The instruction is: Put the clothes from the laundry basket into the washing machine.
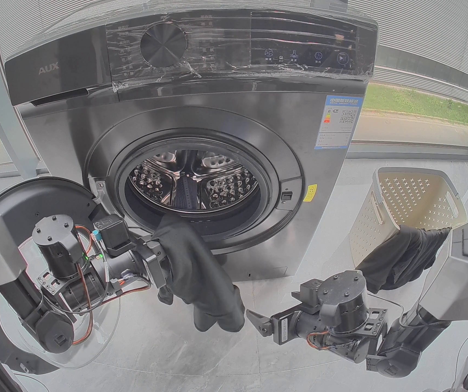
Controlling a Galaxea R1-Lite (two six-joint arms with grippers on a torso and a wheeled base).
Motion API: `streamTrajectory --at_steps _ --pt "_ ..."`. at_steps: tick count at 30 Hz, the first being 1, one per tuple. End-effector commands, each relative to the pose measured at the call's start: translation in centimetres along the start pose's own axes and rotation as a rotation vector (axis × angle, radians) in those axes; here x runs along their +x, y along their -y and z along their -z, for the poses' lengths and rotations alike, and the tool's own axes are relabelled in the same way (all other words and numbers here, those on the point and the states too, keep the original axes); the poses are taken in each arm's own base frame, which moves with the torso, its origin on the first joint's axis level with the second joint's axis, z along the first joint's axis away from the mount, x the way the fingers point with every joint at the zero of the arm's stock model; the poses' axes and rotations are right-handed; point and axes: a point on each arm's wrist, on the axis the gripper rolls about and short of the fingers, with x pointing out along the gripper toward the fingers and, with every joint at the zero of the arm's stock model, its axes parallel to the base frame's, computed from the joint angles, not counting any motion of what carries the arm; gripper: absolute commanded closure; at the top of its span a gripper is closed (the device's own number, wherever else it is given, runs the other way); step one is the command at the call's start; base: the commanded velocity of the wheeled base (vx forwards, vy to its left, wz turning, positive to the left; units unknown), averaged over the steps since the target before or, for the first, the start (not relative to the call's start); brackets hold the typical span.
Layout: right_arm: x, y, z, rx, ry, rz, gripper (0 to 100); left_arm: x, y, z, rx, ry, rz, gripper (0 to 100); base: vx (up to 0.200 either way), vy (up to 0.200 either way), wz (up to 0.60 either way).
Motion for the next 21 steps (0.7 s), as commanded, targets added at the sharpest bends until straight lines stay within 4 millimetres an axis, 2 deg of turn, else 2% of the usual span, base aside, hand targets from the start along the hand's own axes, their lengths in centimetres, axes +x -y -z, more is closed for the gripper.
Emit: streamTrajectory --at_steps 1,2,6,7,12,15,20,21 --pt "0.7 -1.1 0.3 -0.008 0.013 -0.056 0 0.3 -0.2 0.7 -0.007 -0.021 -0.014 100 0.0 0.0 0.0" --pt "0.6 -1.8 -0.2 -0.014 0.057 -0.117 0 0.6 -0.4 0.9 -0.007 -0.024 -0.025 100 0.0 0.0 0.0" --pt "0.5 -2.5 -0.5 -0.036 0.099 -0.196 0 0.8 -0.5 1.0 -0.006 -0.023 -0.043 100 0.0 0.0 0.0" --pt "0.7 -3.2 -0.9 -0.044 0.134 -0.253 0 0.9 -0.5 0.9 -0.004 -0.018 -0.05 100 0.0 0.0 0.0" --pt "2.1 -5.2 -1.9 -0.039 0.197 -0.307 0 1.0 -0.4 1.0 -0.006 -0.021 -0.049 100 0.0 0.0 0.0" --pt "3.4 -6.3 -1.6 -0.04 0.204 -0.327 0 1.0 -0.3 1.1 -0.007 -0.024 -0.048 100 0.0 0.0 0.0" --pt "5.1 -6.9 -0.9 -0.045 0.194 -0.328 0 1.2 -0.4 0.9 -0.004 -0.011 -0.068 100 0.0 0.0 0.0" --pt "6.1 -7.0 -0.6 -0.043 0.193 -0.321 0 1.3 -0.4 0.8 -0.002 -0.006 -0.072 100 0.0 0.0 0.0"
